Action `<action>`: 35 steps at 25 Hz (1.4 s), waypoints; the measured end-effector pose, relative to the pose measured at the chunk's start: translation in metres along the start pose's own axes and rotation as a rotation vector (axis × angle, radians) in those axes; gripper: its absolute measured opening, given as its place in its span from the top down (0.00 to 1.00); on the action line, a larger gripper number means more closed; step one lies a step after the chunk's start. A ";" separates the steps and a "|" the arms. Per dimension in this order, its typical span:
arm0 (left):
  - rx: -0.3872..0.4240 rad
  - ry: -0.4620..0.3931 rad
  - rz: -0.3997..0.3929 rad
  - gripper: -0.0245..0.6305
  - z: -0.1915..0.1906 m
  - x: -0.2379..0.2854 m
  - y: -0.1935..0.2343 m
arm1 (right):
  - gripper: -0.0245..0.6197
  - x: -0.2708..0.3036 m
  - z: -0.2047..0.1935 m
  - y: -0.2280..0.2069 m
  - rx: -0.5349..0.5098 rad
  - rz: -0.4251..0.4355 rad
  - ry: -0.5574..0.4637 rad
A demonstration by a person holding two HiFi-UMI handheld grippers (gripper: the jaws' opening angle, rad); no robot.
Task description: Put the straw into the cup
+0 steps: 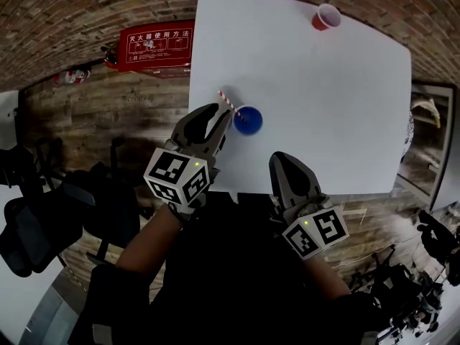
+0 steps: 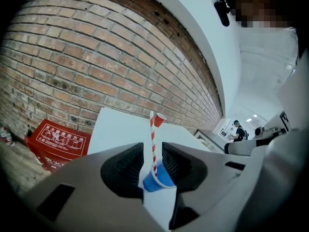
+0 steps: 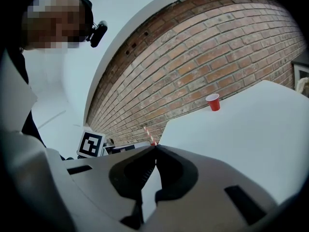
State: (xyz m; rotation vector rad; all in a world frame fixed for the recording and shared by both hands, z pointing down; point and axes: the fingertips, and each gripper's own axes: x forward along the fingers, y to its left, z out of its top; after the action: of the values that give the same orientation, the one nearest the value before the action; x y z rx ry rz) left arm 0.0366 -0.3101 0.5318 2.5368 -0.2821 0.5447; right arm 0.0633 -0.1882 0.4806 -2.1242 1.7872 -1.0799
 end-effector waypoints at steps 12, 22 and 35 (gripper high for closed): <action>-0.051 -0.089 -0.048 0.80 0.044 -0.081 -0.056 | 0.93 -0.027 0.035 0.019 -0.068 0.028 -0.054; 0.144 -0.197 -0.099 0.82 0.077 -0.129 -0.132 | 0.93 -0.044 0.065 0.050 -0.125 0.110 -0.102; 0.008 -0.419 -0.084 0.86 0.133 -0.199 -0.133 | 0.93 -0.056 0.093 0.102 -0.205 0.232 -0.152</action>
State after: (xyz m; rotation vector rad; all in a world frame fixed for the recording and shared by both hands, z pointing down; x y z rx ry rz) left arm -0.0585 -0.2517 0.2823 2.6383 -0.3200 -0.0241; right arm 0.0380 -0.1942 0.3333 -1.9767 2.0812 -0.6875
